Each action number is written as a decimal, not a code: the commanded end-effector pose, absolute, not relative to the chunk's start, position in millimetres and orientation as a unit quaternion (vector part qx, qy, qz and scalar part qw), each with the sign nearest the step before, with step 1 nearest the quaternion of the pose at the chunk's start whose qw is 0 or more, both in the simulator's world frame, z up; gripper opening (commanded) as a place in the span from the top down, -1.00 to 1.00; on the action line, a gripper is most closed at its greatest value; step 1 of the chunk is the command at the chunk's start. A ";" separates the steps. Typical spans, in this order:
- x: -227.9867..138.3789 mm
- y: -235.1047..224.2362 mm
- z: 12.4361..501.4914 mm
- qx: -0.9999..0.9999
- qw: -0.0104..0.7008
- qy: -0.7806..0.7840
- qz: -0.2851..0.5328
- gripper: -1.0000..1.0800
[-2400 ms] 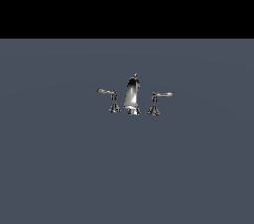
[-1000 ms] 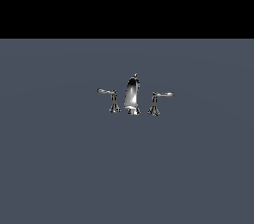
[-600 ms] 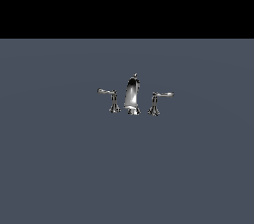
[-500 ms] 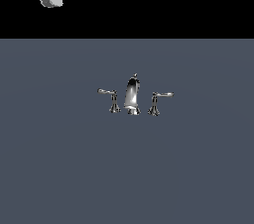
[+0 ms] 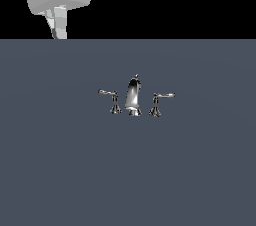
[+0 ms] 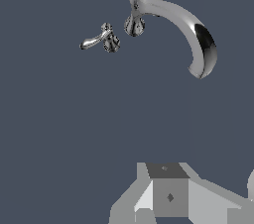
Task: Turn on the faucet by rotating a designated handle.
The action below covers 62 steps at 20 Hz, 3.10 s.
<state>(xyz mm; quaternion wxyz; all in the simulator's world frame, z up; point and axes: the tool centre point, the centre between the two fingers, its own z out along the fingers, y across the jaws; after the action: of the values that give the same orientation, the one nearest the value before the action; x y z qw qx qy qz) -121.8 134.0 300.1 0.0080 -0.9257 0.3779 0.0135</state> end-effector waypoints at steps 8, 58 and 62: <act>-77.7 144.7 260.0 -0.888 0.009 0.460 0.012 1.00; 98.8 91.2 95.4 -0.652 0.000 0.758 0.000 1.00; 87.6 97.8 95.3 -0.652 0.000 0.758 0.000 1.00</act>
<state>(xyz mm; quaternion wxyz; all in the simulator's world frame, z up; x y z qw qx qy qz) 91.9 95.1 95.3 -0.0002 -0.6523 0.7580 -0.0002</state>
